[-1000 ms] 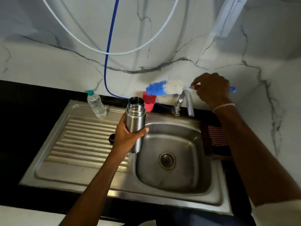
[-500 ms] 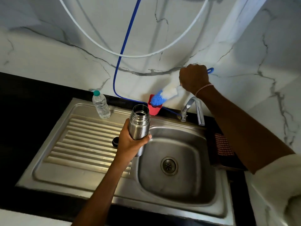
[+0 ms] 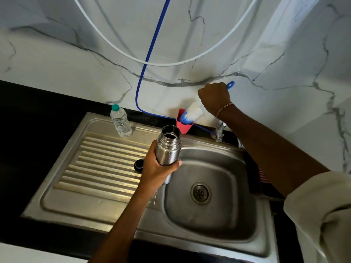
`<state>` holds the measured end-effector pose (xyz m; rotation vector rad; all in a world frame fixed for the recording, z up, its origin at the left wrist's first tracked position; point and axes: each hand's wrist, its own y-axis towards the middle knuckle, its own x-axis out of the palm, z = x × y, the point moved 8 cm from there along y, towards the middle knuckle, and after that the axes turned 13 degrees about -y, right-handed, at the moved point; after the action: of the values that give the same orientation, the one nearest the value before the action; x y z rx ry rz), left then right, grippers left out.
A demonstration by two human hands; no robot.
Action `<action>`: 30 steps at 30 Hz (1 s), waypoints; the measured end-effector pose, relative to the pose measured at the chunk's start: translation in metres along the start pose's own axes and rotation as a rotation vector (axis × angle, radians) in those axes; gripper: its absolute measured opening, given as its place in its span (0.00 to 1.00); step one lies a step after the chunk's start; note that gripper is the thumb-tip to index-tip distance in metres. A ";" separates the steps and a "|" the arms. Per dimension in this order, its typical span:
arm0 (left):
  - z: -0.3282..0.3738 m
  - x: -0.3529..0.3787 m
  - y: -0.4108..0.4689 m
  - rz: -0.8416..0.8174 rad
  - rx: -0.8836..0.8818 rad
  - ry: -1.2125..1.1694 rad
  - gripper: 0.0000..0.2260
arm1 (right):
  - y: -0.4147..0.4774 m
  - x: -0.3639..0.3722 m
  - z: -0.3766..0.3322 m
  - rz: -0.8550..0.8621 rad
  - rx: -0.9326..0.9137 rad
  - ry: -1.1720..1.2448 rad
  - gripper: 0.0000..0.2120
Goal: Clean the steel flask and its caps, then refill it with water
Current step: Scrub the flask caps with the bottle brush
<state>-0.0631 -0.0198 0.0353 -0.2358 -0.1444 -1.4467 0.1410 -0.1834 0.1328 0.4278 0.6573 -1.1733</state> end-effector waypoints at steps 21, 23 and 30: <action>-0.052 0.059 -0.028 -0.303 0.026 0.268 0.34 | -0.232 0.058 -0.104 -0.037 0.282 1.687 0.41; -0.065 0.038 -0.044 -0.246 0.155 0.527 0.28 | -0.246 0.078 -0.108 -0.139 0.277 1.520 0.40; -0.179 -0.047 -0.117 -0.344 0.057 1.306 0.37 | -0.289 0.136 -0.139 -0.452 0.098 1.096 0.38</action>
<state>-0.1926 -0.0314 -0.1406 0.8280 0.8695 -1.6721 -0.1329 -0.2904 -0.0540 1.0666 1.7092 -1.3499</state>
